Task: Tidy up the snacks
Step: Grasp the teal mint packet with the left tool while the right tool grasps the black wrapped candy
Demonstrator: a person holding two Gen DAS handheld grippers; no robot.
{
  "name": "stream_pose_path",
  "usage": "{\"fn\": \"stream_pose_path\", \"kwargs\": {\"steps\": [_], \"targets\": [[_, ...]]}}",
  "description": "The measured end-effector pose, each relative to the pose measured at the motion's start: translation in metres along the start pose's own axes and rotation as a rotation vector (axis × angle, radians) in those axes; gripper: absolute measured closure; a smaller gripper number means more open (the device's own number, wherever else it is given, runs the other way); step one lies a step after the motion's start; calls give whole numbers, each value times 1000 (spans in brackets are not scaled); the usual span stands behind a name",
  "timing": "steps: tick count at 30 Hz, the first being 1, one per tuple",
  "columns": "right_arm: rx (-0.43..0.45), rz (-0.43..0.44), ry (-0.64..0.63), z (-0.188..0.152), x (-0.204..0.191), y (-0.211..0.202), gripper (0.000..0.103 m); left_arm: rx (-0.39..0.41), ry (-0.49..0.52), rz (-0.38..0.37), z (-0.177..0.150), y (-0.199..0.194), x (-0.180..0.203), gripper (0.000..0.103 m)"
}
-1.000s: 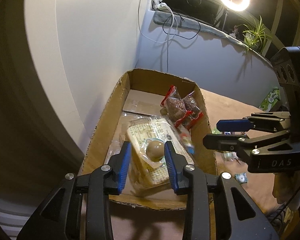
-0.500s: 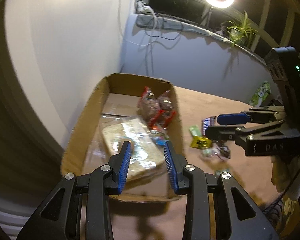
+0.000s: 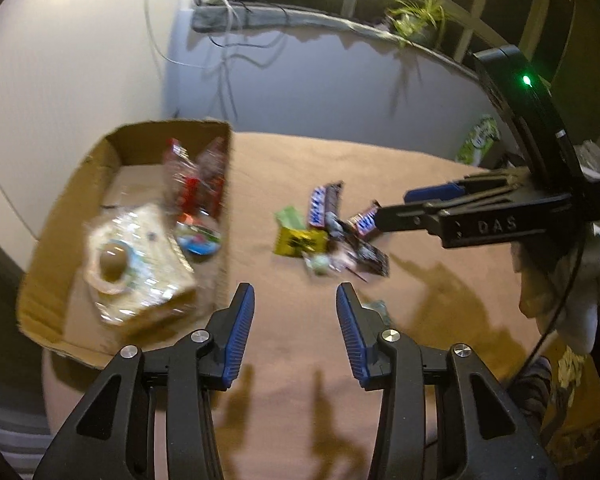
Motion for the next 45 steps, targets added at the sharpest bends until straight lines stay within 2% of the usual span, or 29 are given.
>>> {"fn": "stream_pose_path", "kwargs": {"steps": [8, 10, 13, 25, 29, 34, 36, 37, 42, 45], "targets": [[-53, 31, -24, -18, 10, 18, 43, -82, 78, -26, -23, 25, 38, 61], [-63, 41, -33, -21, 11, 22, 43, -99, 103, -27, -26, 33, 46, 55], [-76, 54, -46, -24, 11, 30, 43, -121, 123, -28, -29, 45, 54, 53], [-101, 83, -43, -26, 18, 60, 43, -154, 133, 30, -36, 81, 63, 51], [-97, 74, -57, -25, 17, 60, 44, -141, 140, 46, -36, 82, 64, 60], [-102, 38, -74, -28, 20, 60, 61, -132, 141, 45, -37, 80, 62, 70], [-106, 26, -77, -29, 19, 59, 71, -130, 146, 44, -36, 81, 63, 72], [-109, 19, -79, -29, 19, 59, 73, -128, 148, 44, -36, 80, 63, 72], [-109, 3, -85, -33, 18, 56, 74, -124, 138, 27, -37, 77, 59, 77], [-101, 3, -75, -33, 17, 53, 74, -111, 130, 23, -37, 70, 58, 87]]}}
Point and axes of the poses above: each gripper's, at about its wrist camera, not at the fingertips, and y roughly the way its jaws point, x to its right, z to its top, the point moved 5 cm from there along y, roughly the way its jaws point, and after that the axes turned 9 degrees about -y, right-handed, at the moved point
